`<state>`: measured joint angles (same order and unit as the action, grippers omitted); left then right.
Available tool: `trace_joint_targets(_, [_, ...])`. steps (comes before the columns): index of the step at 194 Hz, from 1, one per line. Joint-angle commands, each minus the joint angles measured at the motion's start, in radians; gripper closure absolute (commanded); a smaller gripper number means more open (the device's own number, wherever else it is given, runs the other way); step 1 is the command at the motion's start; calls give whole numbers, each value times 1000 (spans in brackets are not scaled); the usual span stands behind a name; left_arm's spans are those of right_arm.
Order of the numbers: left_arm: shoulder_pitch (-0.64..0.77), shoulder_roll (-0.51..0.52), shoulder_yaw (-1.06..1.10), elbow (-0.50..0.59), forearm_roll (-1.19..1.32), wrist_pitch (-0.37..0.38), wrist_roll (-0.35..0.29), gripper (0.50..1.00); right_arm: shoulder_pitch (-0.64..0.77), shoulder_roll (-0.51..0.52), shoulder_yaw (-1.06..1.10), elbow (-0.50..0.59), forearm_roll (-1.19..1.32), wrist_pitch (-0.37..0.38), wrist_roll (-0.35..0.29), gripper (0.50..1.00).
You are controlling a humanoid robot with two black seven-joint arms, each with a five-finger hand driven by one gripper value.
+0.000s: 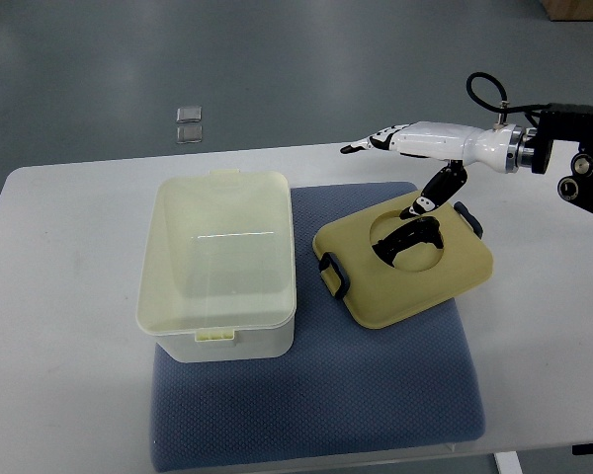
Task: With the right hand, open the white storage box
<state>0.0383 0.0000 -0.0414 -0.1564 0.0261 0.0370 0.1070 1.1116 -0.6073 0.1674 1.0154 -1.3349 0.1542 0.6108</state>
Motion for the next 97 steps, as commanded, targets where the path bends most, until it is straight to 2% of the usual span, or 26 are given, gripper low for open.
trace_joint_targets(1, [0, 0, -2, 0, 0, 1, -1, 500, 1, 0, 37, -3, 126, 88, 0, 570])
trace_joint_targets(16, [0, 0, 0, 0, 0, 0, 0, 500, -6, 6, 81, -14, 264, 120, -43, 568])
trace_joint_targets(50, [0, 0, 0, 0, 0, 0, 0, 500, -19, 30, 90, -37, 578, 105, -160, 568])
trace_joint_targets(73, [0, 0, 0, 0, 0, 0, 0, 500, -65, 95, 99, -81, 764, 84, -201, 568])
trace_joint_targets(97, [0, 0, 0, 0, 0, 1, -1, 500, -128, 164, 153, -132, 914, 85, -214, 568])
